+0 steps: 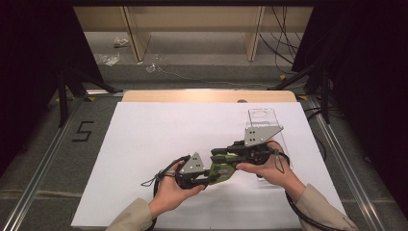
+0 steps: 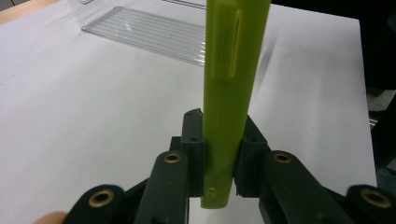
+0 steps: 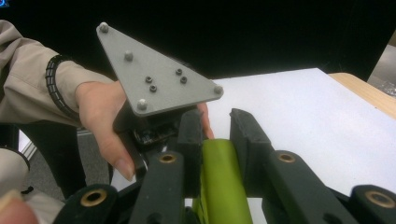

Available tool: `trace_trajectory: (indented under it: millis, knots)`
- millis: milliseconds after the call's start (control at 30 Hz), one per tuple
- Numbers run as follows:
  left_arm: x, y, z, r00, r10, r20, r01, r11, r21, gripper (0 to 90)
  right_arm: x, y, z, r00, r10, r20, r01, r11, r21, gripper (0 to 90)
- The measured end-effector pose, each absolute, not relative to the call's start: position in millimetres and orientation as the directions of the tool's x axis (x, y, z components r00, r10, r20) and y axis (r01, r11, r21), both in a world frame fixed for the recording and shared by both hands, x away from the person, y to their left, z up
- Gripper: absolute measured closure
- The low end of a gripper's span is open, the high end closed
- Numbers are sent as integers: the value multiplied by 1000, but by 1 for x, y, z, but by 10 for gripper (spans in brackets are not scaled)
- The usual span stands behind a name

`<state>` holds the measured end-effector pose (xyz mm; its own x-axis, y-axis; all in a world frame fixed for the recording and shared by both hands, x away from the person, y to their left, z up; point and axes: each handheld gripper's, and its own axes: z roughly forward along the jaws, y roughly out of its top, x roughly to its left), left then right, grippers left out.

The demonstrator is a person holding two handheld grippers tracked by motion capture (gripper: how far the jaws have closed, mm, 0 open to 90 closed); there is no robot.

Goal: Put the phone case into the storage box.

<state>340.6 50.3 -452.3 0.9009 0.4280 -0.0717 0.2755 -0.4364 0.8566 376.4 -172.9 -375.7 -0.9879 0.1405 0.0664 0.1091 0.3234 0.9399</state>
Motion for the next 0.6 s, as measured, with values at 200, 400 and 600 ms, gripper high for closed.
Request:
trace_trajectory:
  millis: [200,400,600]
  knots:
    - [340,50,-452,903,423,-76,276,-436,857,769,378,-174,-376,-988,145,57,101,318,943,686]
    - [340,52,-450,899,433,-71,273,-427,862,769,380,-176,-376,-980,193,44,100,289,952,455]
    - [342,54,-450,882,465,-77,293,-413,862,769,385,-178,-381,-962,265,58,125,243,962,278]
